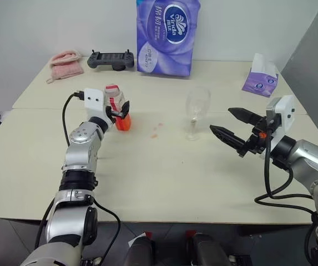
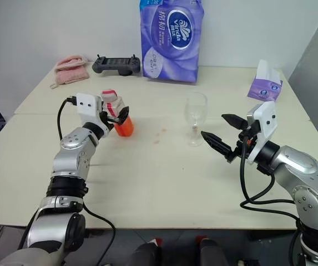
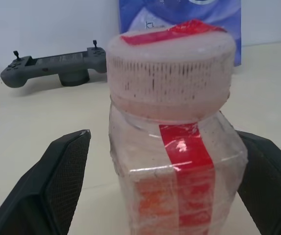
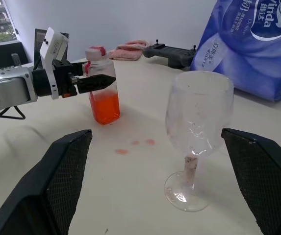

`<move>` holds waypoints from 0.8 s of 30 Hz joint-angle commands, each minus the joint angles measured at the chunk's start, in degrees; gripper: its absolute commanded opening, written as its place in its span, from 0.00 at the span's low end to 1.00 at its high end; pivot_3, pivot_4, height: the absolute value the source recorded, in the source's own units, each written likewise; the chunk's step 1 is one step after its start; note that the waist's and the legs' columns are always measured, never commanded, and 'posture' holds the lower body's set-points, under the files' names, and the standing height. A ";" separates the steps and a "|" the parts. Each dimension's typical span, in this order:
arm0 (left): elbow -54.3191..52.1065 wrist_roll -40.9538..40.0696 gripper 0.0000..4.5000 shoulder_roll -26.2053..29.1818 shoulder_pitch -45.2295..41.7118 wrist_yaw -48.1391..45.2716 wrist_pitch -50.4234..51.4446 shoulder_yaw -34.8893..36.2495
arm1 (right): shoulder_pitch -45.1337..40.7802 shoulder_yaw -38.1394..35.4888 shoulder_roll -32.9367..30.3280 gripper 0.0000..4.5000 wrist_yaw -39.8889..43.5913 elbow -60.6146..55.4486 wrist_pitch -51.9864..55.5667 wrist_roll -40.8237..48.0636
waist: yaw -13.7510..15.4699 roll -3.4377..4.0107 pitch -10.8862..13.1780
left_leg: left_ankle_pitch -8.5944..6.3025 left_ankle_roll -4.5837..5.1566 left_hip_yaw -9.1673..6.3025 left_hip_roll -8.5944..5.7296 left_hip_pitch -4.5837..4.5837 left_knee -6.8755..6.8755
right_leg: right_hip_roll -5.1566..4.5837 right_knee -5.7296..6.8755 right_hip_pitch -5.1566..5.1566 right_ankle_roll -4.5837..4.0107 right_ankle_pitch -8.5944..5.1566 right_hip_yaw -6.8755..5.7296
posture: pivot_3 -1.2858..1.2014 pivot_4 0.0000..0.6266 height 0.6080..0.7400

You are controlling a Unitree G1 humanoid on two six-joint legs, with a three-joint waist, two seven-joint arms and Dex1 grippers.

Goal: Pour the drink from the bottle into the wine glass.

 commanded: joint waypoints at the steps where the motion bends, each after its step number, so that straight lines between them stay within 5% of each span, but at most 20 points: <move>1: -0.41 0.07 1.00 0.29 -1.99 -0.43 -2.00 0.39 | 0.20 -1.76 -0.23 1.00 -0.51 -1.90 -0.53 1.31 | 0.00 0.00 0.00 | 0.00 0.00 -0.01 0.00 0.00 0.00 | 0.00 0.00 0.00 0.00 0.00 -0.01 | 0.52 0.24 1.00; 10: 0.33 0.24 1.00 0.59 -1.87 -0.63 -2.05 0.62 | 0.75 -1.92 -0.30 1.00 -0.63 -1.84 -0.57 1.71 | -0.01 0.00 0.00 | 0.00 0.00 -0.01 0.00 0.00 0.01 | 0.00 0.02 0.00 0.00 0.00 -0.01 | 0.52 0.24 1.00; 13: 1.19 0.27 0.87 0.81 -2.16 -0.53 -2.07 0.84 | 0.77 -1.95 -0.34 1.00 -0.83 -1.71 -0.59 2.00 | -0.01 0.00 0.00 | 0.00 0.00 -0.01 0.00 0.00 0.02 | 0.00 0.03 0.00 0.00 0.00 0.00 | 0.52 0.24 1.00; 19: 2.12 0.14 0.45 1.01 -2.52 -0.35 -2.45 1.18 | 0.79 -1.71 -0.41 1.00 -1.25 -1.64 -0.71 2.34 | -0.01 0.00 0.00 | 0.00 0.00 -0.01 0.00 0.00 0.05 | 0.00 0.05 0.00 0.00 0.00 -0.01 | 0.52 0.24 1.00; 24: 2.33 0.25 0.41 1.08 -2.28 -0.13 -2.32 1.14 | 0.52 -1.57 -0.46 1.00 -1.41 -1.37 -0.93 2.21 | -0.05 0.00 0.00 | 0.00 0.00 -0.01 0.00 0.01 0.05 | 0.00 0.07 0.00 0.00 0.00 -0.01 | 0.52 0.24 1.00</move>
